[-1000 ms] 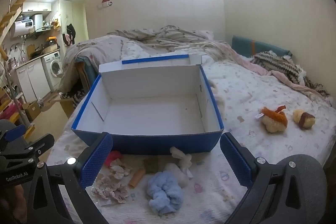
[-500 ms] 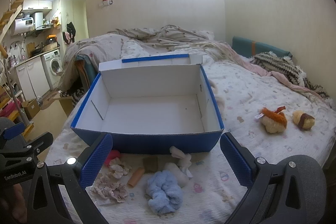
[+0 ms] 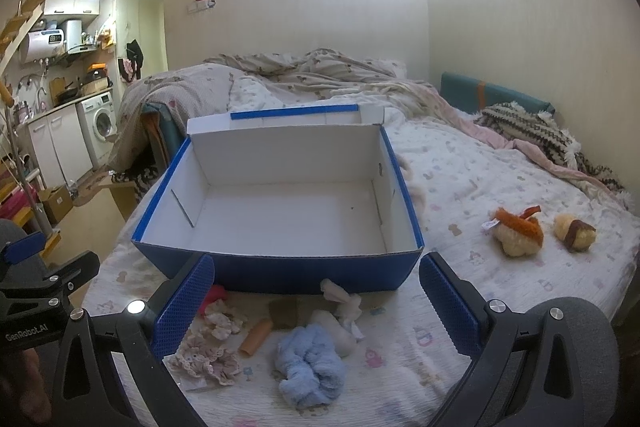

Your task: Organize soft objects

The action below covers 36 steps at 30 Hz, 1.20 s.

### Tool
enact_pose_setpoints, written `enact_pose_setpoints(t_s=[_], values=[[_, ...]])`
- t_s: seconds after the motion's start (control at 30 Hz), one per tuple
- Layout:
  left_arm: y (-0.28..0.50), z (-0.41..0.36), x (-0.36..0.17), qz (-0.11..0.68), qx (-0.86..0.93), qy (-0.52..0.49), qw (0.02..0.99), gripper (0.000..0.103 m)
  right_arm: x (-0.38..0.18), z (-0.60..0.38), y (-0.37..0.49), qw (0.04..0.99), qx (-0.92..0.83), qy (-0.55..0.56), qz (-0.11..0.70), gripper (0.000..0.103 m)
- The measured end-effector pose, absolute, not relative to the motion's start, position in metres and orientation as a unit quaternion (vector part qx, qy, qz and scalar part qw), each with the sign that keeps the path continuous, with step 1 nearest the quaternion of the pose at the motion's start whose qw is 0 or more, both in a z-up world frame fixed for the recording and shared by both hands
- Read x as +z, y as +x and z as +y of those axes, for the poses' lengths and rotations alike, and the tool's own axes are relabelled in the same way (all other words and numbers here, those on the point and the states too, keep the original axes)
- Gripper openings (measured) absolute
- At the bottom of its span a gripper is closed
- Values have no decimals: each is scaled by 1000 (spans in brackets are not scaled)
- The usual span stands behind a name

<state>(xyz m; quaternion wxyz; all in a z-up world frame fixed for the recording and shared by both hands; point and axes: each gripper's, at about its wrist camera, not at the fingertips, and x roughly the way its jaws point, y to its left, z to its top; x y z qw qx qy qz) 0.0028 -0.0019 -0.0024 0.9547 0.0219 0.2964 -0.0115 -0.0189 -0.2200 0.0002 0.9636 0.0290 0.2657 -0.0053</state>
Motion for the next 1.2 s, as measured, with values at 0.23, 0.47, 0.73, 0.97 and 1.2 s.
enact_pose_setpoints(t_s=[0.23,0.47,0.73,0.97,1.2], values=[[2,-1,-3,293,-6,26,956,102,1,-223,-19,964,-6,33,263,103],[0,0,-5,291,0,28,956,102,1,-224,-19,965,-7,35,261,103],[1,0,-5,291,-1,28,956,102,1,-225,-20,965,-6,35,260,103],[1,0,-5,292,-1,28,956,102,1,-224,-20,965,-7,36,261,103],[1,0,-5,291,-1,28,956,102,1,-225,-20,965,-7,36,260,103]])
